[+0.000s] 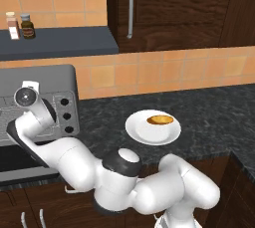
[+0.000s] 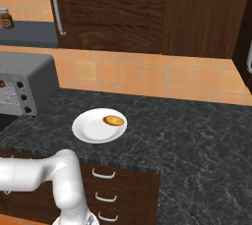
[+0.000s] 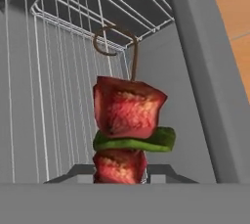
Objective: Pick up the kebab skewer and baguette bread, and place them inside the toaster oven. Close the toaster oven door and start by setting the timer.
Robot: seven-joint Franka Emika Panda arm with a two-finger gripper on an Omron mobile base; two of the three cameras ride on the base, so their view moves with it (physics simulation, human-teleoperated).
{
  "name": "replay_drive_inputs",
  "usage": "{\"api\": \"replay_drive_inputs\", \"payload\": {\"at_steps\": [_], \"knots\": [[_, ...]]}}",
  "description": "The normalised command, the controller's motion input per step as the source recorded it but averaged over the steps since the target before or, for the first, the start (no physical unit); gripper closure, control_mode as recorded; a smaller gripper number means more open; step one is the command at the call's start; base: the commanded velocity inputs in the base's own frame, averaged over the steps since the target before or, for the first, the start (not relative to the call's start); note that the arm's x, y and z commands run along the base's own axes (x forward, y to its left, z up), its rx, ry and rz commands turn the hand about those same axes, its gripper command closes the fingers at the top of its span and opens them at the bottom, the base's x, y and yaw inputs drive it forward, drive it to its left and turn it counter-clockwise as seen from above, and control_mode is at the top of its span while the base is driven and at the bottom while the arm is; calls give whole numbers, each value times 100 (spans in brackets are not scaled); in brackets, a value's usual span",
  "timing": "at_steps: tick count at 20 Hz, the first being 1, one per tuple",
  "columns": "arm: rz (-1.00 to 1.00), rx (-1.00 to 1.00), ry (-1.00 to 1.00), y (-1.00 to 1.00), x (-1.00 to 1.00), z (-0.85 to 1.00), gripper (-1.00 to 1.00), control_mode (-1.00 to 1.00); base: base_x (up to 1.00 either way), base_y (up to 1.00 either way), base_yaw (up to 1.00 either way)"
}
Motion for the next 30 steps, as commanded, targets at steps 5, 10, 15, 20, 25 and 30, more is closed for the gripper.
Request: {"api": "replay_drive_inputs", "payload": {"at_steps": [5, 10, 15, 20, 25, 30], "knots": [[0, 0, 3, 0, 0, 0, -100, -100, 0, 0, 0], [1, 0, 7, 0, 0, 0, -100, -100, 0, 0, 0], [2, 0, 10, -1, 0, 0, -100, -100, 0, 0, 0], [3, 0, 8, -19, 0, 2, -100, -100, 0, 0, 0], [0, 0, 0, -82, -30, 8, -100, -100, 0, 0, 0], [-5, 0, 1, -100, -65, 2, -100, -100, 0, 0, 0]]}}
